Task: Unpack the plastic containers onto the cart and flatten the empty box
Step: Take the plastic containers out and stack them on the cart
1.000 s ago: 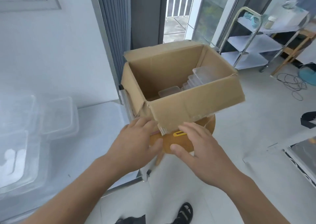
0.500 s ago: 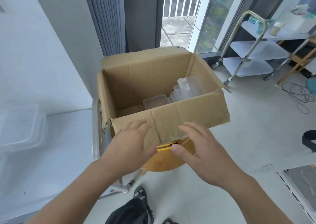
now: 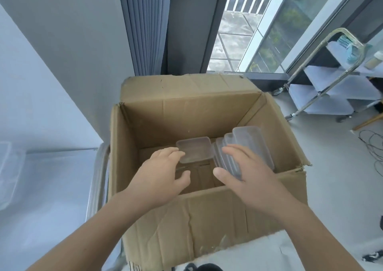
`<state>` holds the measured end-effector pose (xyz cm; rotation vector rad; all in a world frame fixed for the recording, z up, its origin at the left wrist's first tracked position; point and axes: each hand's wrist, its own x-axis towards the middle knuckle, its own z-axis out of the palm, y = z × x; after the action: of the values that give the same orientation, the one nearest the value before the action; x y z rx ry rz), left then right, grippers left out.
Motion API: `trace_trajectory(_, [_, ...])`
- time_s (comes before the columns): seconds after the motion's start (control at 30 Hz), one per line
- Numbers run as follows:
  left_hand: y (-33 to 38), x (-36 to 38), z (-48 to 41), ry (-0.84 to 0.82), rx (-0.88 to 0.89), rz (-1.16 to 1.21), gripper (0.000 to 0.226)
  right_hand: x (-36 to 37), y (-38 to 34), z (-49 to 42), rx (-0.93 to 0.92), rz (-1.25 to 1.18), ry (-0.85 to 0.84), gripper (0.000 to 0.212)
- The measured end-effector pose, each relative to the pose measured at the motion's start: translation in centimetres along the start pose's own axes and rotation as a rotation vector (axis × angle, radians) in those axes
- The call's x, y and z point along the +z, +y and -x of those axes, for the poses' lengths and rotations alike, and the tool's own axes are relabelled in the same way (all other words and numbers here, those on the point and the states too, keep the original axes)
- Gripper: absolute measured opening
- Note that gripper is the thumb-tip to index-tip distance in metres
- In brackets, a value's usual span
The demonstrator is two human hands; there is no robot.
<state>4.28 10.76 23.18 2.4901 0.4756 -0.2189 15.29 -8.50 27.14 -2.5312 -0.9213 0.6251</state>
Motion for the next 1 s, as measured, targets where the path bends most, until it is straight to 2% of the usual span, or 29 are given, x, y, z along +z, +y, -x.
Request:
trace_trajectory(0.3, [-0.7, 1.6, -7.5, -0.066, -0.187, 0.045, 0.058, 2.3, 4.2, -14.7, -0.093, 0.139, -0.255, 0.068])
trace_trajectory(0.43, [-0.8, 2.6, -9.5, -0.088, -0.306, 0.059, 0.059, 5.2, 6.3, -20.4, -0.091, 0.235, -0.370, 0.071])
trace_trajectory(0.63, [-0.3, 4.1, -12.6, -0.105, -0.406, 0.113, 0.059, 11.0, 9.8, -27.2, -0.066, 0.374, -0.485, 0.064])
trace_trajectory(0.83, [-1.6, 4.7, -13.9, -0.120, -0.483, 0.127, 0.061, 15.8, 12.3, -30.8, -0.071, 0.496, -0.477, 0.061])
trace_trajectory(1.0, [-2.6, 5.3, -14.1, -0.119, -0.523, 0.138, 0.060, 17.9, 13.1, -31.3, -0.083, 0.547, -0.402, 0.065])
